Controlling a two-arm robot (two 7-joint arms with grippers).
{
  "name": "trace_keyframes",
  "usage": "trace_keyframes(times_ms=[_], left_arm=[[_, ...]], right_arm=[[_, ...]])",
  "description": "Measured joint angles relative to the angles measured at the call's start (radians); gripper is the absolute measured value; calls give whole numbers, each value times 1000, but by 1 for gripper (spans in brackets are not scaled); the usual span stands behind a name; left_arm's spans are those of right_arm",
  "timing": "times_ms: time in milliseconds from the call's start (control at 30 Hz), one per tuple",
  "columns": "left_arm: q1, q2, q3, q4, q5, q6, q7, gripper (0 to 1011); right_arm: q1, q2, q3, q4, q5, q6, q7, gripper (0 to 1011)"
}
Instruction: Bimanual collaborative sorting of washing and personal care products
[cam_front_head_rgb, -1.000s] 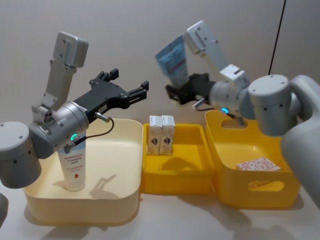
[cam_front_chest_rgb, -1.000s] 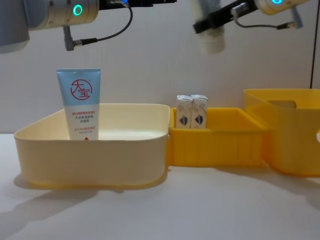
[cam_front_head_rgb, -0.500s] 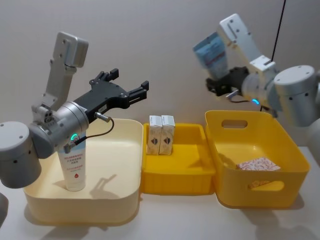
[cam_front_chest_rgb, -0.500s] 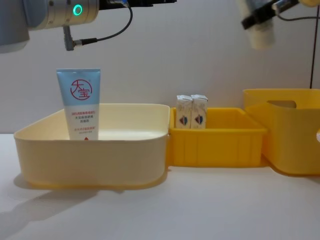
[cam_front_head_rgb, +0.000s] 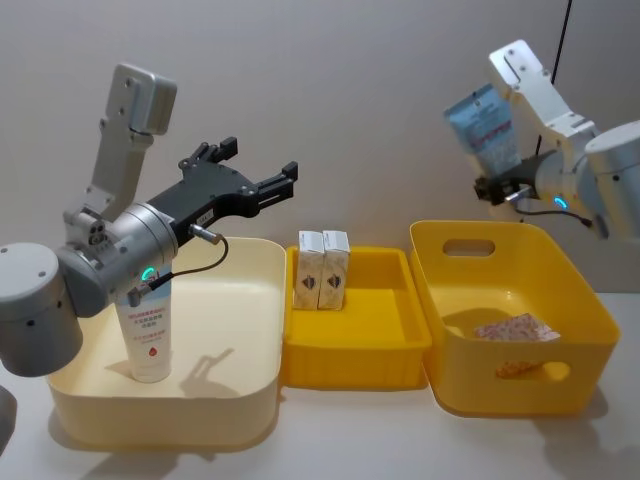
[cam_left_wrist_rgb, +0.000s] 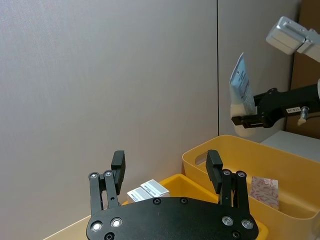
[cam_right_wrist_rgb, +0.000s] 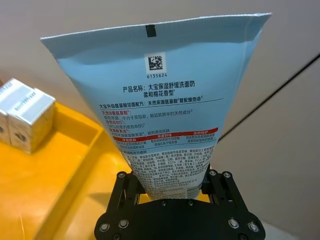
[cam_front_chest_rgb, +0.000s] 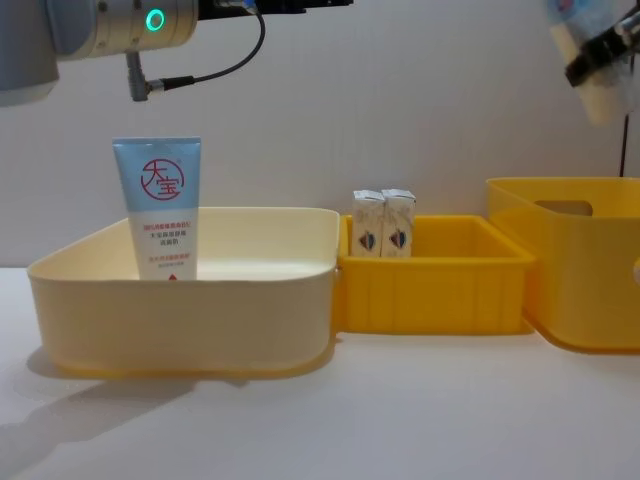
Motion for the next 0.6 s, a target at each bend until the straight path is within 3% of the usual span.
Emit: trace_keyframes(times_ms=[367,600], left_arm=[[0,0,0,0,0,0,0,1003],[0,0,0,0,0,0,0,1003]], right_arm=[[51,9,-20,88,-11,110,69,603],[101,6,-50,180,-18,172,141,833]])
